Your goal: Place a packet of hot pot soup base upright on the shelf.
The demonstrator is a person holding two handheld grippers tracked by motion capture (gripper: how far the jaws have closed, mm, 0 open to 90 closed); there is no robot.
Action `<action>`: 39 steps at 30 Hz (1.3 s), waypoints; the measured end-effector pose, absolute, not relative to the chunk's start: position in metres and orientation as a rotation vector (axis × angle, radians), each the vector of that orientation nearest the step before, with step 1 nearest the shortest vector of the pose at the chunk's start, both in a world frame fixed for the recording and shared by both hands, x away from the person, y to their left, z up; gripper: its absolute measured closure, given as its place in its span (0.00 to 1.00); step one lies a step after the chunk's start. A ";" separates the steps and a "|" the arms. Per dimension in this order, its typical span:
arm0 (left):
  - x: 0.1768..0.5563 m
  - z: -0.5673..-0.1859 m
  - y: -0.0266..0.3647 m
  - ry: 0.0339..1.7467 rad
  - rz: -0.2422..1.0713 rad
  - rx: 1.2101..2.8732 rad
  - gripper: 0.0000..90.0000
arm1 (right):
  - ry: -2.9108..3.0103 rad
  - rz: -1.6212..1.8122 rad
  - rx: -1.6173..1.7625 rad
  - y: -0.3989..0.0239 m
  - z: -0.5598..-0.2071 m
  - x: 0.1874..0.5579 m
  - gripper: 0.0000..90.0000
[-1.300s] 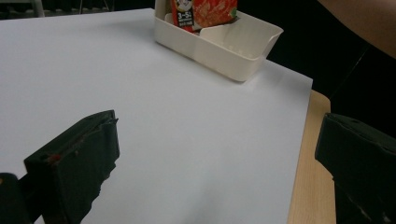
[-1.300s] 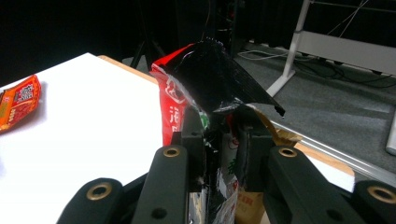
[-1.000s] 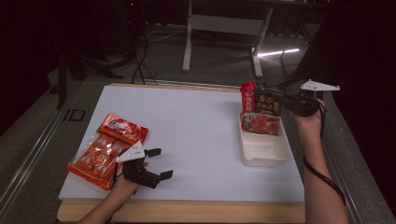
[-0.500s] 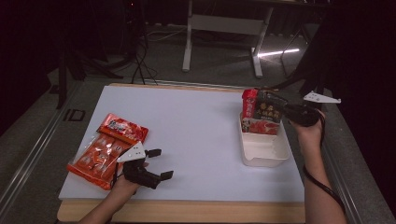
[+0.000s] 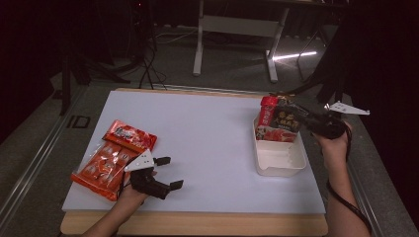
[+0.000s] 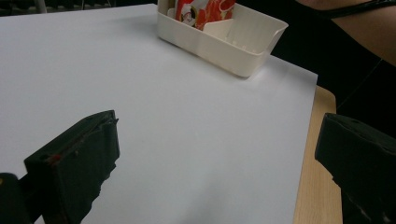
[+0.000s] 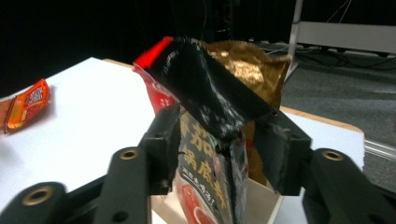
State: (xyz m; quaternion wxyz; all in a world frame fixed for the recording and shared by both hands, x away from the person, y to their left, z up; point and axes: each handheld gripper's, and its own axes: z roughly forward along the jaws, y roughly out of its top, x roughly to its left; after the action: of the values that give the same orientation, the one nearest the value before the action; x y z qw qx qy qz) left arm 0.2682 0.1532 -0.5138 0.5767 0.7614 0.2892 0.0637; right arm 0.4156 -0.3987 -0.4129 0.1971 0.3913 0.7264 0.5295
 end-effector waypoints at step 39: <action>0.267 -0.467 0.197 0.648 0.153 1.873 0.17 | 2.110 1.701 0.888 -0.296 -0.396 0.306 0.15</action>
State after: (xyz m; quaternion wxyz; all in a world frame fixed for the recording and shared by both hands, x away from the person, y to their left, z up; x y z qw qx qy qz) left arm 0.2668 0.1965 -0.4667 0.5452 0.7899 0.2732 0.0645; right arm 0.3065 -0.2958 -0.3962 0.1441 0.3082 0.7321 0.5902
